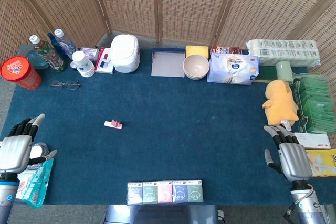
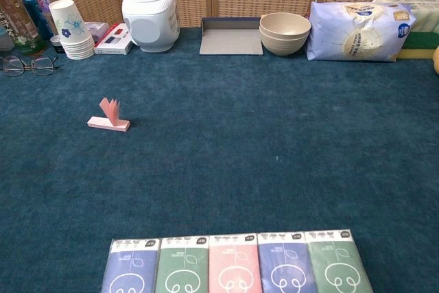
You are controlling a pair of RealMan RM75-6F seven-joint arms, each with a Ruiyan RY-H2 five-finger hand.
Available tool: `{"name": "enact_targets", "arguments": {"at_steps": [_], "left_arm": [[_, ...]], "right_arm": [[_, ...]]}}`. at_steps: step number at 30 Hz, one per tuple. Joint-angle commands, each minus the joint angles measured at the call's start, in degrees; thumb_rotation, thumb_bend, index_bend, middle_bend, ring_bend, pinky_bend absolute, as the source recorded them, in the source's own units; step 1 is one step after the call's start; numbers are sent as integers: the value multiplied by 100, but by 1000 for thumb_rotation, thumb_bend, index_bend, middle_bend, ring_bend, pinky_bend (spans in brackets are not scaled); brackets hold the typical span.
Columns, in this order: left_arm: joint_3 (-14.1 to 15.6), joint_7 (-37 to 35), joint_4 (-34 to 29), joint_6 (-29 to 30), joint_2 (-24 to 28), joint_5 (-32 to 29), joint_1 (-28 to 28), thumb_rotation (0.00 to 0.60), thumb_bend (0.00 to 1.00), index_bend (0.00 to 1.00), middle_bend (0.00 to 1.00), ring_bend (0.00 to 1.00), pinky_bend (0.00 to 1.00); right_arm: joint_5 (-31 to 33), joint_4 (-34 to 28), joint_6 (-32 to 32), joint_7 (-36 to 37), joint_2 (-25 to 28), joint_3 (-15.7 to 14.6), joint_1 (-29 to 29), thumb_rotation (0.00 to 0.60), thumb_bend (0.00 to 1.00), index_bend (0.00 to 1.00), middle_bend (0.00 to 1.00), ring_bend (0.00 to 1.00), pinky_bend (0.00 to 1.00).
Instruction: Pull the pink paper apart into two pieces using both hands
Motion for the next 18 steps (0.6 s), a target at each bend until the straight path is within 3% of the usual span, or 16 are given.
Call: {"name": "enact_targets", "arguments": {"at_steps": [1,18], "left_arm": [[-6,10,6,-3,-3,-7,-3,423,121,91,152,104,138],[-158,109,151,-275,35,-123,-230,469,121,94,152,105,138]], "right_arm": [[0,-4,5,-10,1,2,0,600,510,160,237,146,183],[19,-60,50,-55,15,-18,-40,600,510,160,237,146,183]]}}
